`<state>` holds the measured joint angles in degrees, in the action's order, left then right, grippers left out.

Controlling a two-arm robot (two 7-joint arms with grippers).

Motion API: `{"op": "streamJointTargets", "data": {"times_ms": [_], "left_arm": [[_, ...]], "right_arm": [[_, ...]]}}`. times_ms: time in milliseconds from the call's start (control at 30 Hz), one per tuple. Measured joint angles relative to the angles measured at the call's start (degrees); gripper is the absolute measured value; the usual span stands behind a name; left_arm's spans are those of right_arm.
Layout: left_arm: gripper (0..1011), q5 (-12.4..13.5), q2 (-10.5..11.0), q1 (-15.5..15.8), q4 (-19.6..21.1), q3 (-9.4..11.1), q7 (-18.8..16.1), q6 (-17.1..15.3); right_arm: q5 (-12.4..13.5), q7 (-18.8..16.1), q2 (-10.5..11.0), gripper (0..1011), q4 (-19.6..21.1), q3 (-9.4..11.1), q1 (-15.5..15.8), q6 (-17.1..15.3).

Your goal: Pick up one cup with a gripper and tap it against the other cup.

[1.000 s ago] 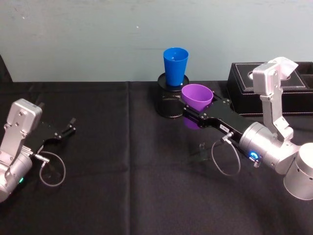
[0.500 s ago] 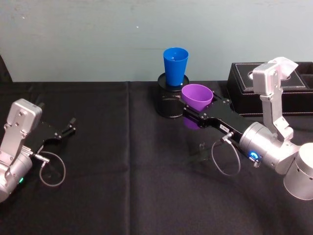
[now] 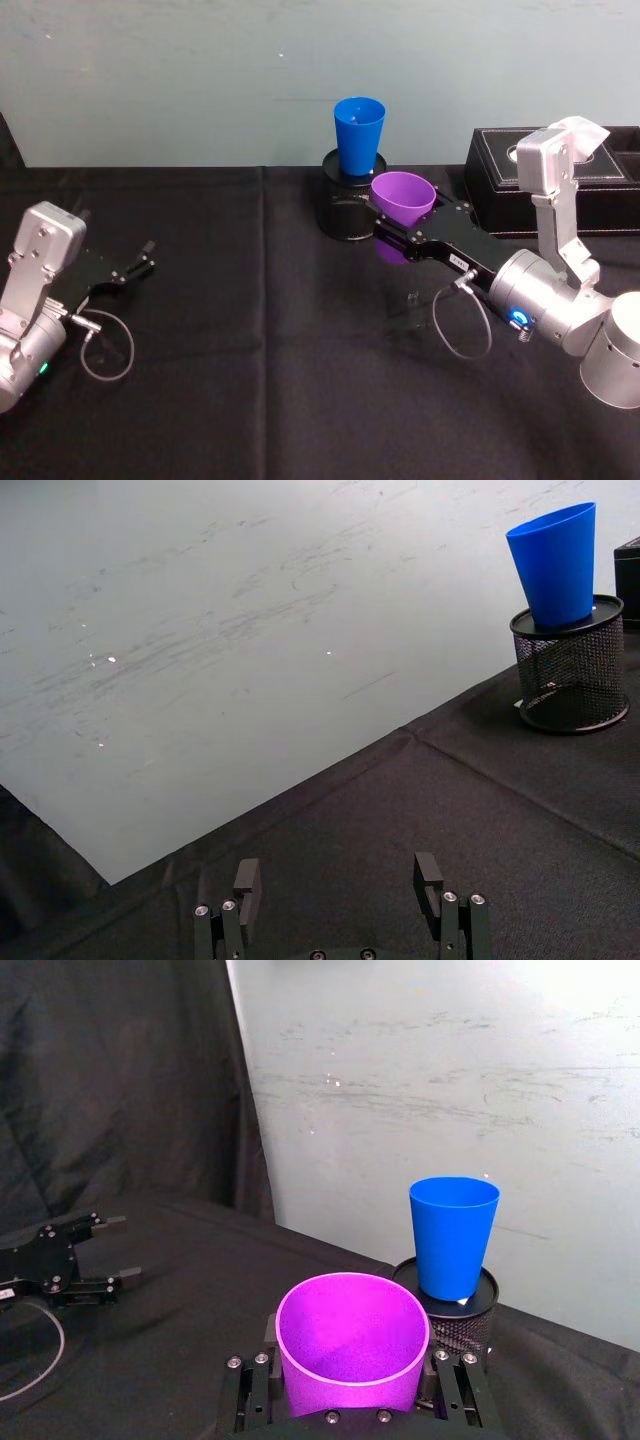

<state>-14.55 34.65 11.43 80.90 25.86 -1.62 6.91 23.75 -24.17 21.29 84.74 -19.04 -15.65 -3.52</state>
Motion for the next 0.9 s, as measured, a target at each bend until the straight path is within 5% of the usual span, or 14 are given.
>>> {"op": "streamJointTargets", "data": {"times_ms": [433, 900], "left_arm": [[1000, 0.0, 0.0, 0.0, 0.0, 0.0, 0.0, 0.0], [1000, 0.0, 0.0, 0.0, 0.0, 0.0, 0.0, 0.0]], "right_arm": [[-0.24, -0.15, -0.87, 733, -2.89, -1.22, -2.69, 0.27], [-2.78, 0.68, -7.4, 733, -17.83, -3.9, -13.36, 2.11]]}}
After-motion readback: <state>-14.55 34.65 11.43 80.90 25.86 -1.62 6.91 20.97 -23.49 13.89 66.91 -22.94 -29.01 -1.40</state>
